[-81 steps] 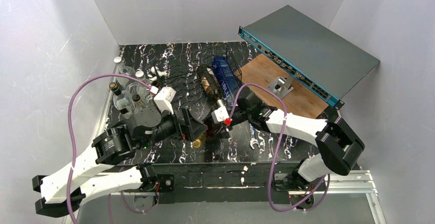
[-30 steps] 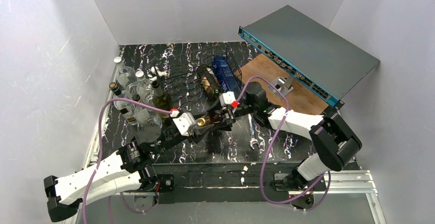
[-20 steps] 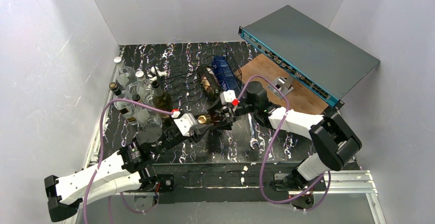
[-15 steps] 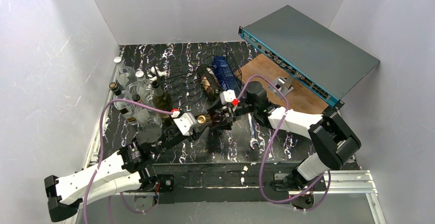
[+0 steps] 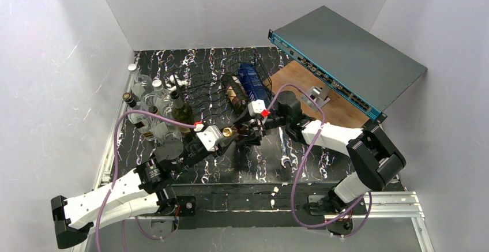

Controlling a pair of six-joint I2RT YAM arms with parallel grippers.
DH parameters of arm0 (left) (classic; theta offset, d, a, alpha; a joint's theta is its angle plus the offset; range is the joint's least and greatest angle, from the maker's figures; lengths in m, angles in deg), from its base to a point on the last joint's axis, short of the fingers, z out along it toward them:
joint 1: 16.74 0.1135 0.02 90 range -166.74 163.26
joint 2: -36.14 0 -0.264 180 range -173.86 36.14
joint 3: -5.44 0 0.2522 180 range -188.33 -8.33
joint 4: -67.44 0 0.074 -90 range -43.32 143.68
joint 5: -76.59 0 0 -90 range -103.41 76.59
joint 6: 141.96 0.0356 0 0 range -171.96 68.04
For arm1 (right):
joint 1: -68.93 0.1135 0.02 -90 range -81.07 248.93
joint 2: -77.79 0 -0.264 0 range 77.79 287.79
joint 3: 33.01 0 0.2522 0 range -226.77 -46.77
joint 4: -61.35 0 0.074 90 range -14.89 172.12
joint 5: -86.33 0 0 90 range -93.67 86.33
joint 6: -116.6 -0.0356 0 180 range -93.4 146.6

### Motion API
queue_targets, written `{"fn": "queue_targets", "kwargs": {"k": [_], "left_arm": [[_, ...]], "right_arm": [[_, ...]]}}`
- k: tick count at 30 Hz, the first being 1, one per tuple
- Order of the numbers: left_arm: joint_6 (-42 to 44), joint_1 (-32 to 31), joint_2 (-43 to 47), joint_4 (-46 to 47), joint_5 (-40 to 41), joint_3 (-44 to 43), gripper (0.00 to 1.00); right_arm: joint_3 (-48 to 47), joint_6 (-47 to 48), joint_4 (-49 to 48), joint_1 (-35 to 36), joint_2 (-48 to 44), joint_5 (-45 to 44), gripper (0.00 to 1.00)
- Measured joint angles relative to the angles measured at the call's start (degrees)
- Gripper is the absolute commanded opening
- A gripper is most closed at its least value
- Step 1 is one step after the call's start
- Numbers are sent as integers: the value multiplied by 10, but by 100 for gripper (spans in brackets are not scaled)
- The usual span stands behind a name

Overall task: Take the wine bottle off the wine rack
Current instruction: Pick up the wine bottle from the wine rack.

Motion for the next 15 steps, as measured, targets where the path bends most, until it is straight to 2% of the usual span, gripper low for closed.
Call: {"fn": "queue_targets", "kwargs": {"k": [2, 3, 15], "left_arm": [[0, 0, 0, -1, 2, -1, 0], [0, 0, 1, -2, 3, -2, 0], [1, -1, 13, -34, 27, -13, 0]], "right_arm": [[0, -1, 1, 0, 0, -2, 95], [-1, -6, 5, 0, 0, -4, 98], [-5, -19, 71, -6, -15, -21, 98]]}}
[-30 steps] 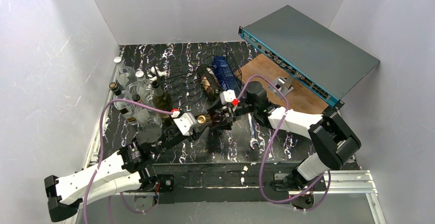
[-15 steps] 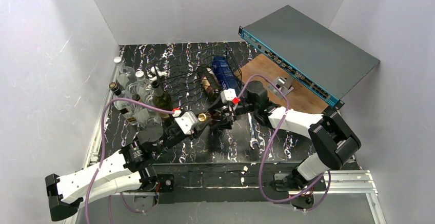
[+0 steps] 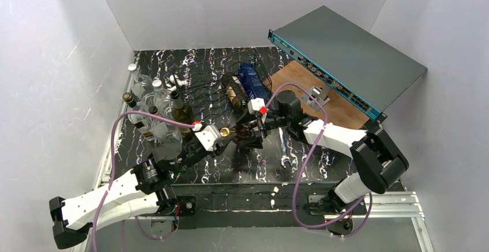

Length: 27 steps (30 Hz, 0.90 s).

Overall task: Take the wine bottle off the wine rack
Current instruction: Pick up the wine bottle from the wine rack.

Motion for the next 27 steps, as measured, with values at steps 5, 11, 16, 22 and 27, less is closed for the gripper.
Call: {"fn": "queue_targets", "kwargs": {"k": [5, 11, 16, 22, 27], "left_arm": [[-1, -3, 3, -33, 20, -18, 0], [4, -3, -16, -60, 56, -48, 0], [23, -3, -47, -70, 92, -73, 0], [41, -2, -85, -71, 136, -97, 0], [38, 23, -107, -68, 165, -111, 0]], "right_arm": [[0, 7, 42, -16, -19, 13, 98], [0, 11, 73, -30, -28, 28, 98], [0, 14, 87, -36, -30, 36, 99], [0, 19, 91, -37, -32, 40, 99], [0, 21, 92, -38, -32, 40, 98]]}}
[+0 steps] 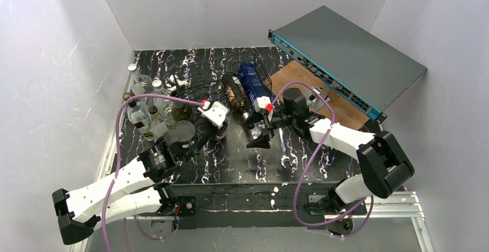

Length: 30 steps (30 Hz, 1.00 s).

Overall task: Take the wine bottle off the wine rack
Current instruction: Pick up the wine bottle from the wine rack, then place the wine bottle at the center of the board.

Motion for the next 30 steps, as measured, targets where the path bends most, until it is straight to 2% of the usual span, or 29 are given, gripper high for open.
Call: {"fn": "queue_targets", "kwargs": {"k": [13, 30], "left_arm": [[-70, 104, -33, 4, 17, -25, 0], [-129, 170, -47, -9, 10, -42, 0]], "right_arm": [[0, 9, 0, -7, -10, 2, 98], [0, 15, 1, -7, -11, 5, 98]]}}
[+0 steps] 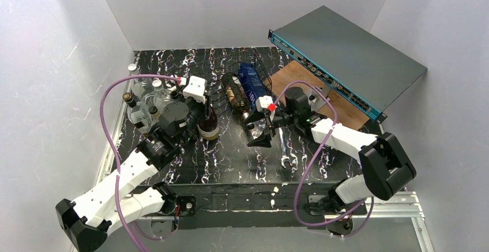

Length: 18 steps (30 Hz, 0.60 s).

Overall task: Take the wine bottle off the wine rack
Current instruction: Place the wine bottle at the center of the board.

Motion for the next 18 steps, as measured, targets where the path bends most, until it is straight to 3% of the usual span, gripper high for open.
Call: {"fn": "queue_targets", "kwargs": {"k": [18], "left_arm": [[-37, 28, -7, -67, -19, -34, 0]], "right_arm": [[0, 3, 13, 0, 0, 2, 98]]}}
